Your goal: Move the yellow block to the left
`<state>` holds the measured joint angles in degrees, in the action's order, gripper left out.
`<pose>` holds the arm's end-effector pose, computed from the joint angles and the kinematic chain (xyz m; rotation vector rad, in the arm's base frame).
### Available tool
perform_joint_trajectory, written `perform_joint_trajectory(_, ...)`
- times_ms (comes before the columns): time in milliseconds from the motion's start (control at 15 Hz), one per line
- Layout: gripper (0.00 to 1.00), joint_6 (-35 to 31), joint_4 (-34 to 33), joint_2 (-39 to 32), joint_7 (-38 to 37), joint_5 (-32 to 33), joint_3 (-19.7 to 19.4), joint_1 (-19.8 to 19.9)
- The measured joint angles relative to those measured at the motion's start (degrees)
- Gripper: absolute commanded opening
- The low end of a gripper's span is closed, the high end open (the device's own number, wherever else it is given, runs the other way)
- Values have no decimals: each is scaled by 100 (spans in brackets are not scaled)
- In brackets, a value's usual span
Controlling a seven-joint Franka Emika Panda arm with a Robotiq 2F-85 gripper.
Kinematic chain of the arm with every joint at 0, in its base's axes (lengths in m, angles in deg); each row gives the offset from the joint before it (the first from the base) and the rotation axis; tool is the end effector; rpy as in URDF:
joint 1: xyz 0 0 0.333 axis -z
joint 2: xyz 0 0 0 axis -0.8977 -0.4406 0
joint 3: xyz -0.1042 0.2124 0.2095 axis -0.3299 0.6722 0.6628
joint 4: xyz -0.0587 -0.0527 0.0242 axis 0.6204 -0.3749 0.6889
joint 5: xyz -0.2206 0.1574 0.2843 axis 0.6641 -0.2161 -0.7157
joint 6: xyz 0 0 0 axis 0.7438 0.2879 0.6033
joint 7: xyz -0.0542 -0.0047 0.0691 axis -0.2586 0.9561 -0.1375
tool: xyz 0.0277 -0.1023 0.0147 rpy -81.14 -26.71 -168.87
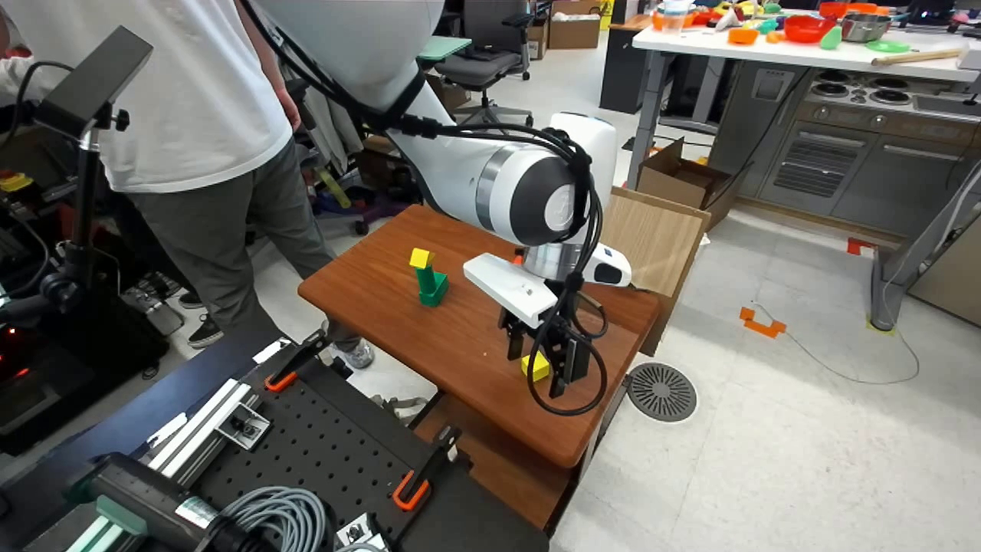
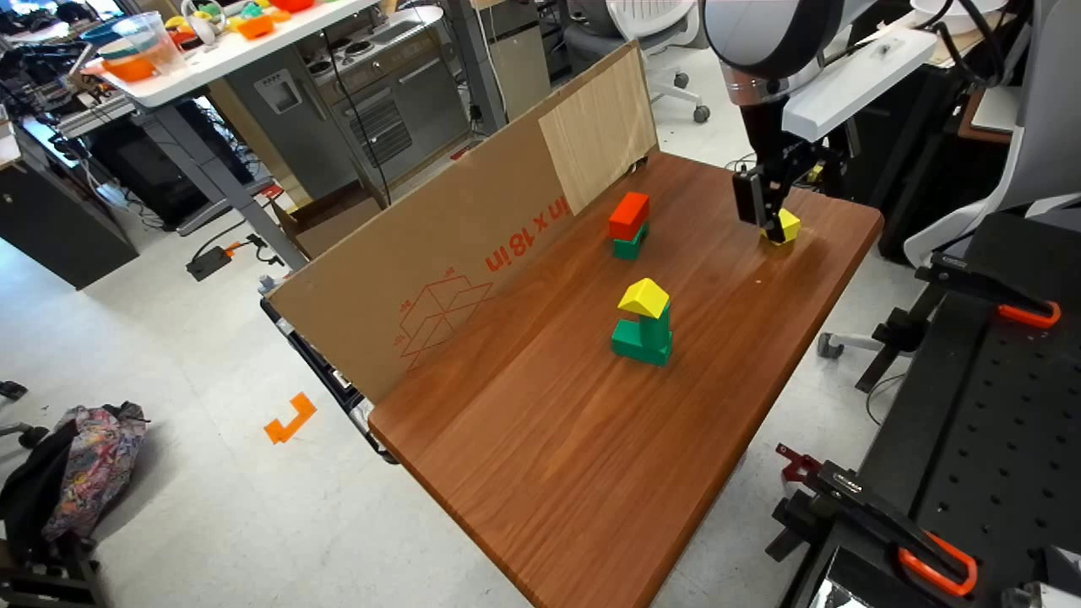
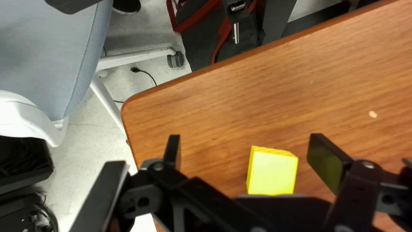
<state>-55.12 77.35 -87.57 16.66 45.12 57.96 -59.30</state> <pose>0.5593 -0.1393 0.1114 2.9097 -0.4413 -0.5361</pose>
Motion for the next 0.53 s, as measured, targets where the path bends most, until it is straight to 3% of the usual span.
perform_joint_trajectory(533,100,-38,-216,-137,-33,-6,101,-100)
